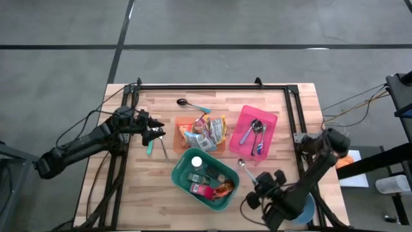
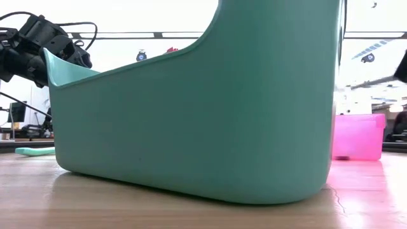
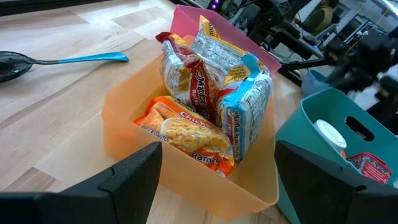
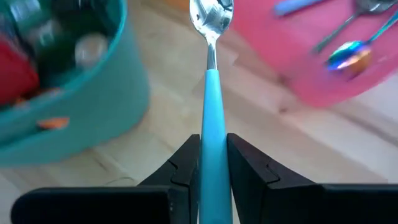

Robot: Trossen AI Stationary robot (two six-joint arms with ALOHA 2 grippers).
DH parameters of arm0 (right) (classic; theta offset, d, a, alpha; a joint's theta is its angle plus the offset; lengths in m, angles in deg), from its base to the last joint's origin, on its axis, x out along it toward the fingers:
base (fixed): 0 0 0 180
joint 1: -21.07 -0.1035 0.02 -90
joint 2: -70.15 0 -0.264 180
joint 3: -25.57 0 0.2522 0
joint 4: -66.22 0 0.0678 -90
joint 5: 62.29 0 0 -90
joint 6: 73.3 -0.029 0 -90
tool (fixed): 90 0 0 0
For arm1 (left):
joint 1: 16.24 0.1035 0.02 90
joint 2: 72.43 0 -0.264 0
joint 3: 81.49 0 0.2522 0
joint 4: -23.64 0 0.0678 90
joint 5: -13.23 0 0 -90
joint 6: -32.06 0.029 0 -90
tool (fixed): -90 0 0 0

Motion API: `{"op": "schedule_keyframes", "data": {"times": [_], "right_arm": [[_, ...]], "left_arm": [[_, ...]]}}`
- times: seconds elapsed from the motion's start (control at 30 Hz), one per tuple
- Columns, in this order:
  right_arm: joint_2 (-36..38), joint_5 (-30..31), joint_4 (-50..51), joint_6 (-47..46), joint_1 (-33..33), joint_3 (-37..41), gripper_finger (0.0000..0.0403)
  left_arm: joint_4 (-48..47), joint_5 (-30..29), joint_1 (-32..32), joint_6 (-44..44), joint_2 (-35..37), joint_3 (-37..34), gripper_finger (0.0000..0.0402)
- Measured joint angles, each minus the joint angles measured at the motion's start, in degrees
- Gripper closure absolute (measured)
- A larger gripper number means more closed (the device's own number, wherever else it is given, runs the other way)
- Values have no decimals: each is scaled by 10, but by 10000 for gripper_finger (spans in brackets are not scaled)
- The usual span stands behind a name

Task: Pick & Place Food Item
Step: Put the bottom light blue spoon into the pink bin

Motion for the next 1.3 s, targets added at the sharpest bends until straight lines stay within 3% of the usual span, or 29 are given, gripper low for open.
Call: {"op": "schedule_keyframes", "data": {"times": [0.37, 0.73, 0.97, 1.3], "right_arm": [[197, 9, 43, -2, 34, 54, 343], [343, 4, 7, -3, 134, 154, 343], [360, 1, -73, -23, 204, 239, 343], [304, -41, -162, -7, 327, 289, 343]], "left_arm": [[0, 0, 0, 0, 0, 0, 87], [-1, 0, 0, 0, 0, 0, 87], [-2, 0, 0, 0, 0, 0, 87], [-2, 0, 0, 0, 0, 0, 87]]}}
